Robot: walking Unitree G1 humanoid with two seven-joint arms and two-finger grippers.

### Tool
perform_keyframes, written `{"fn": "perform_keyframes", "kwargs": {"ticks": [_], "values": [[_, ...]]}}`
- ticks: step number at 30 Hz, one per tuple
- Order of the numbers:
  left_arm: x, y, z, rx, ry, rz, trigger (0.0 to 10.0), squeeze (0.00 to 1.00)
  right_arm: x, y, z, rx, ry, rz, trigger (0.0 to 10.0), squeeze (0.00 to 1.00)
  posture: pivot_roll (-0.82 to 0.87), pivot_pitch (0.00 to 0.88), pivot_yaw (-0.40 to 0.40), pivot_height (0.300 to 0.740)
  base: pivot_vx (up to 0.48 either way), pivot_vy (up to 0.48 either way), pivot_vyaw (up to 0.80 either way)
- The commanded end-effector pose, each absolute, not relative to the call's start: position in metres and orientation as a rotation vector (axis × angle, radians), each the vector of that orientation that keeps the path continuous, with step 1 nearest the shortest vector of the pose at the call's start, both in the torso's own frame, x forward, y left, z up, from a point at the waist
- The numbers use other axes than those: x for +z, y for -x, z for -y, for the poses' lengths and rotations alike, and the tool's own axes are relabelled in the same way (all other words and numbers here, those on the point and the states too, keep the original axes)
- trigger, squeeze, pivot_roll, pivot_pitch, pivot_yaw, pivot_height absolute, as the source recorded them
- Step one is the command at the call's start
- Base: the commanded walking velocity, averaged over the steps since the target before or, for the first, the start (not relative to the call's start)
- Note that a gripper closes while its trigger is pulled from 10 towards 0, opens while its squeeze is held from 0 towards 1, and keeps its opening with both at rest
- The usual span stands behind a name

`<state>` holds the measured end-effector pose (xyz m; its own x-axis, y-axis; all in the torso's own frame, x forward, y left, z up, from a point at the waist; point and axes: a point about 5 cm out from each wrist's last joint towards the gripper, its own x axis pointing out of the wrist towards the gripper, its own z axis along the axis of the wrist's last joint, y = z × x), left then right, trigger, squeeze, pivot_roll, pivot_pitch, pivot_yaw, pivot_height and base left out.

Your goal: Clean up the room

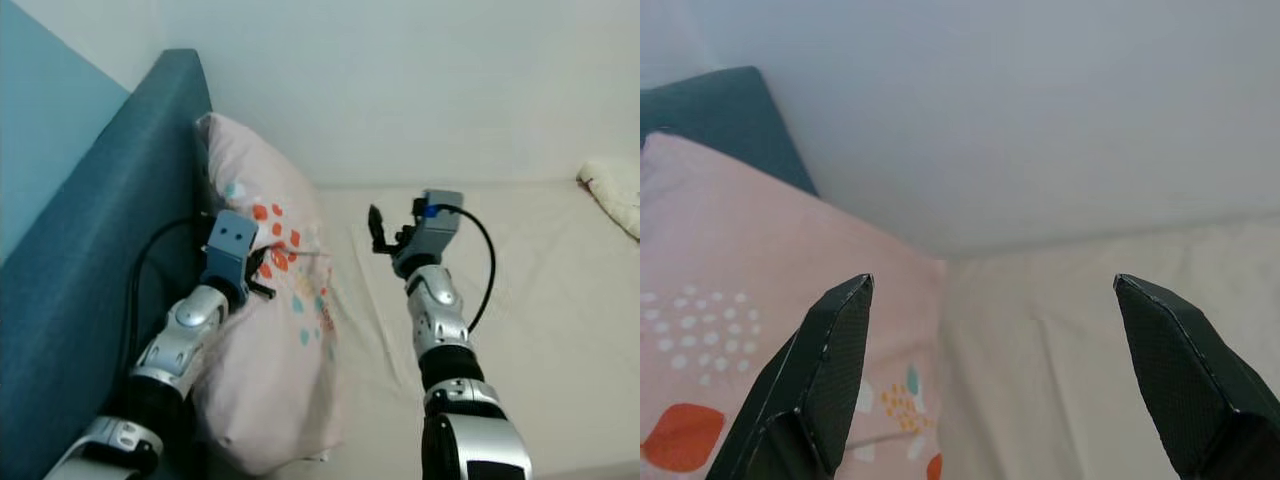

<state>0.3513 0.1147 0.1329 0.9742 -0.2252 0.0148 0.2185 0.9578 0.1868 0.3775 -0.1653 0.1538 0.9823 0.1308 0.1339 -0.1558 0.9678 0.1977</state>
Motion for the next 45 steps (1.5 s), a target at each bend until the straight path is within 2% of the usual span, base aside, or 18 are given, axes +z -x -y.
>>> {"fn": "perform_keyframes", "kwargs": {"ticks": [1,13,18,22,26,30,33,34,40,41,45], "values": [[0.150,-0.353,-0.109,-0.215,-0.167,0.111,10.0,0.00,0.151,-0.377,0.168,0.135,-0.221,0.107,10.0,0.00,-0.09,0.000,-0.034,0.740,0.000,0.000,0.00],[0.140,-0.354,-0.119,-0.147,-0.176,0.032,10.0,0.00,0.151,-0.377,0.170,0.129,-0.219,0.108,10.0,0.00,-0.10,0.000,-0.026,0.740,0.000,0.000,0.00],[0.138,-0.353,-0.117,-0.171,-0.170,0.000,10.0,0.00,0.150,-0.376,0.172,0.124,-0.217,0.104,10.0,0.00,-0.09,0.000,-0.027,0.740,0.000,0.000,0.00],[0.126,-0.350,-0.113,-0.199,-0.188,-0.071,10.0,0.00,0.149,-0.376,0.171,0.122,-0.218,0.104,10.0,0.00,-0.09,0.000,-0.025,0.740,0.000,-0.472,0.00],[0.125,-0.350,-0.112,-0.191,-0.195,-0.060,10.0,0.00,0.149,-0.376,0.171,0.123,-0.218,0.103,10.0,0.00,-0.09,0.000,-0.024,0.740,0.000,-0.472,0.00],[0.116,-0.351,-0.115,-0.132,-0.216,-0.074,10.0,0.00,0.147,-0.375,0.169,0.124,-0.218,0.097,10.0,0.00,-0.09,0.000,-0.019,0.740,0.000,0.000,0.00],[0.091,-0.350,-0.125,-0.061,-0.222,-0.177,10.0,0.00,0.146,-0.374,0.168,0.122,-0.218,0.094,10.0,0.00,-0.11,0.000,-0.014,0.740,0.000,0.000,0.00],[0.070,-0.346,-0.134,-0.012,-0.222,-0.278,10.0,0.00,0.144,-0.372,0.169,0.118,-0.217,0.091,10.0,0.00,-0.12,0.000,-0.007,0.740,0.000,0.000,0.00],[0.046,-0.337,-0.141,0.026,-0.129,-0.410,10.0,0.00,0.139,-0.368,0.172,0.107,-0.213,0.084,10.0,0.00,-0.14,0.000,0.002,0.740,0.000,0.000,0.00],[0.051,-0.340,-0.139,0.019,-0.080,-0.389,10.0,0.00,0.138,-0.366,0.174,0.101,-0.214,0.088,10.0,0.00,-0.16,0.000,0.015,0.740,0.000,0.000,0.00],[0.116,-0.371,-0.115,-0.067,0.126,-0.108,10.0,0.00,0.136,-0.362,0.182,0.068,-0.216,0.092,10.0,0.00,-0.16,0.000,0.025,0.740,0.000,0.000,0.00]]}}
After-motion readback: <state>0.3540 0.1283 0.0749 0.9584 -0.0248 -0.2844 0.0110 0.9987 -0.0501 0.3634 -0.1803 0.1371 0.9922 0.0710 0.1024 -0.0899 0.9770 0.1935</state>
